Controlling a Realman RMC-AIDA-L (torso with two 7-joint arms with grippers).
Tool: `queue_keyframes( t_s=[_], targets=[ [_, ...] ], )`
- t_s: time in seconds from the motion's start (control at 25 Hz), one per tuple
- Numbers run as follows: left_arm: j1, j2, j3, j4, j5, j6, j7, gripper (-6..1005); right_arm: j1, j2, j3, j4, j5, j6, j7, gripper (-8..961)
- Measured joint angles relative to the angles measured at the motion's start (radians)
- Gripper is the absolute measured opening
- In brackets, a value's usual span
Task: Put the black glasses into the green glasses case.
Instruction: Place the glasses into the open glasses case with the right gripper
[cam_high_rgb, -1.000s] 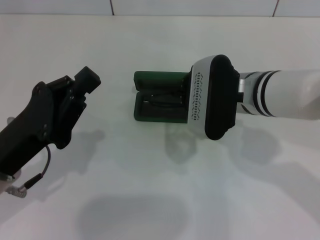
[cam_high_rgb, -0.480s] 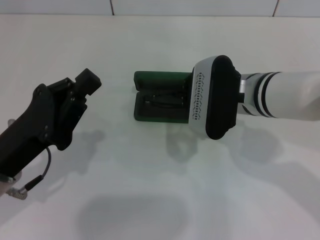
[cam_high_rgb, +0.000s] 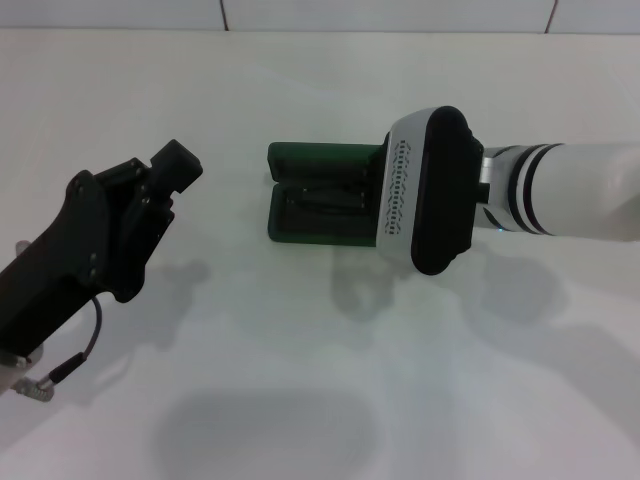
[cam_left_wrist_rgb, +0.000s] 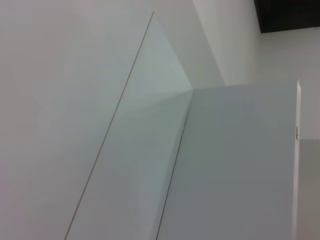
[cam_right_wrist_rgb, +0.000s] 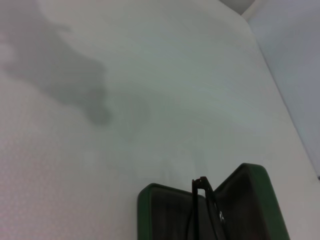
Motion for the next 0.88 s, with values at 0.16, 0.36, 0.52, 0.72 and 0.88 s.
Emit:
queue_keyframes(
  t_s=[0.16, 0.36, 0.52, 0.72, 0.88],
  targets=[
    [0.0, 0.0, 0.0, 0.0, 0.0, 0.0, 0.0, 29, 0.007, 0.0, 0.004, 0.007, 0.001, -0.006, 0.019, 65],
    [0.0, 0.0, 0.0, -0.001, 0.0, 0.0, 0.0, 29, 0.014, 0.0, 0.006, 0.02, 0.001, -0.012, 0.031, 65],
    [0.0, 0.0, 0.0, -0.002, 0.0, 0.0, 0.0, 28, 0.017, 0.0, 0.006, 0.023, 0.001, -0.013, 0.039, 65],
    [0.0, 0.0, 0.0, -0.002, 0.0, 0.0, -0.001, 28, 0.017, 0.0, 0.006, 0.023, 0.001, -0.008, 0.04, 68],
    [0.0, 0.0, 0.0, -0.002, 0.002, 0.0, 0.0, 28, 0.016, 0.0, 0.006, 0.023, 0.0, -0.006, 0.041, 83]
  ],
)
